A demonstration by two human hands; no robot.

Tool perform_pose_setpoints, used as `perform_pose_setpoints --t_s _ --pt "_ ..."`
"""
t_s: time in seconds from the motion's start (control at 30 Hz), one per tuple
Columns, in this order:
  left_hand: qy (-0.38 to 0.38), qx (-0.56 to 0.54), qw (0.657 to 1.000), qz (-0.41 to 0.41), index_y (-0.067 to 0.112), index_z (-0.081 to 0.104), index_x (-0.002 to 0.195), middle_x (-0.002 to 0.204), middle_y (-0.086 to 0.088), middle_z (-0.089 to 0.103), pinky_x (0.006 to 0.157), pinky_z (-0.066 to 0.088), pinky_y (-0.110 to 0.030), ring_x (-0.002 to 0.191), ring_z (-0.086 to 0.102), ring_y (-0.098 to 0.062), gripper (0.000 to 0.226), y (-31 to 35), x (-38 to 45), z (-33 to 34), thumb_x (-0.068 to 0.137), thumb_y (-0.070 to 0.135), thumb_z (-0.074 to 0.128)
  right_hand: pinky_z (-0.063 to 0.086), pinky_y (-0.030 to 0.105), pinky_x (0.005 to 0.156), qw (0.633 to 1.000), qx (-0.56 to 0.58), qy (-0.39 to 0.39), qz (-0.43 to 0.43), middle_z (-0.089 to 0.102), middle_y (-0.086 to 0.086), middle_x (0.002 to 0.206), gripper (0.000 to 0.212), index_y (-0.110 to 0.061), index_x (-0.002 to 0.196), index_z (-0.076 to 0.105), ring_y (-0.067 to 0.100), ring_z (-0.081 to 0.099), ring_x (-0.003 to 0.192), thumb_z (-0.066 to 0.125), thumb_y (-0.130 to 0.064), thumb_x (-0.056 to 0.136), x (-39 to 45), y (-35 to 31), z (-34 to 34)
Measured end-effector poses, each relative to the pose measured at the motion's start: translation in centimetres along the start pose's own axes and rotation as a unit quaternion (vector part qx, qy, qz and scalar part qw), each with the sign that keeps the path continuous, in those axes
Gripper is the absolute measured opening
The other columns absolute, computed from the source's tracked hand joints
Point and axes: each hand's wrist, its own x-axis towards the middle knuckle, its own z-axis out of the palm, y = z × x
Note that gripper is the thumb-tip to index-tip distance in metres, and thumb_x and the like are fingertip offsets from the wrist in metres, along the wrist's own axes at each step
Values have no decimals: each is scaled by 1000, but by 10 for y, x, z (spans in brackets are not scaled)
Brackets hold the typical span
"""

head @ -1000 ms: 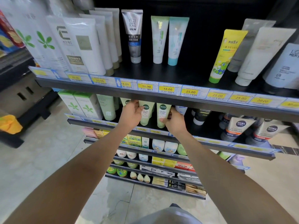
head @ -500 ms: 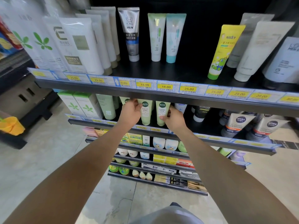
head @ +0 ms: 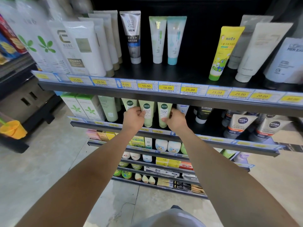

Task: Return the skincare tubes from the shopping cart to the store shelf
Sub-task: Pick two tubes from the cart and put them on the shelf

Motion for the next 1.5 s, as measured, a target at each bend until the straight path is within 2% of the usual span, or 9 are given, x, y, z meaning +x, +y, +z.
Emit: perform_pose_setpoints --t_s 0.2,0.8,0.97,1.1,1.2,1.27,1.33,1.4,1.5 --pt "16 -17 999 -31 3 69 115 111 -10 73 89 40 -16 107 66 -20 27 1 -1 6 96 20 60 49 39 97 1000 -15 -2 12 66 11 123 39 -8 122 60 28 60 115 71 -22 87 3 -2 1" --pt "-20 33 999 14 3 67 110 106 -10 74 86 44 -21 101 68 -24 22 -12 2 4 99 15 54 48 37 94 1000 -24 11 1 66 9 122 40 -10 123 59 28 60 114 71 -22 87 1 0 4" --pt "-39 47 998 15 1 65 119 116 -10 70 93 41 -18 111 65 -20 28 -12 -6 -1 97 18 59 51 39 97 1000 -4 6 9 68 7 121 41 -11 120 60 25 62 112 75 -25 84 -2 4 2" --pt "-35 90 995 30 7 61 129 119 -10 70 100 48 -28 108 66 -19 36 -26 -12 -10 96 21 59 48 39 101 1000 8 26 13 65 7 127 56 -9 131 55 24 60 118 77 -27 83 -14 7 -8" --pt "-23 259 957 129 17 61 126 111 -5 70 82 57 -40 95 67 -24 35 -35 -21 -26 94 28 55 50 41 96 994 -64 84 -19 62 11 127 53 -9 133 53 29 58 118 71 -30 88 -34 12 -18" --pt "-29 414 891 185 18 60 120 102 -4 67 77 53 -38 90 62 -25 33 -36 -27 -39 92 32 51 51 42 91 977 -169 115 -65 59 10 124 46 -12 131 53 30 54 117 64 -34 92 -51 17 -23" --pt "-37 503 840 203 16 59 112 94 -3 62 77 48 -38 88 58 -24 31 -33 -31 -53 89 34 48 47 41 91 949 -266 131 -111 57 7 125 43 -15 129 54 29 49 118 60 -38 93 -70 22 -28" --pt "-42 531 822 200 16 58 110 94 -3 60 78 45 -39 90 56 -25 31 -31 -36 -65 88 35 47 42 41 94 924 -333 134 -133 56 4 126 43 -18 128 54 29 49 117 56 -41 93 -88 23 -34" --pt "-53 530 820 209 15 57 112 98 -4 59 80 45 -41 94 56 -26 33 -27 -45 -78 88 35 48 39 45 94 907 -379 128 -130 58 3 125 43 -21 129 54 29 50 116 56 -41 90 -117 23 -44"
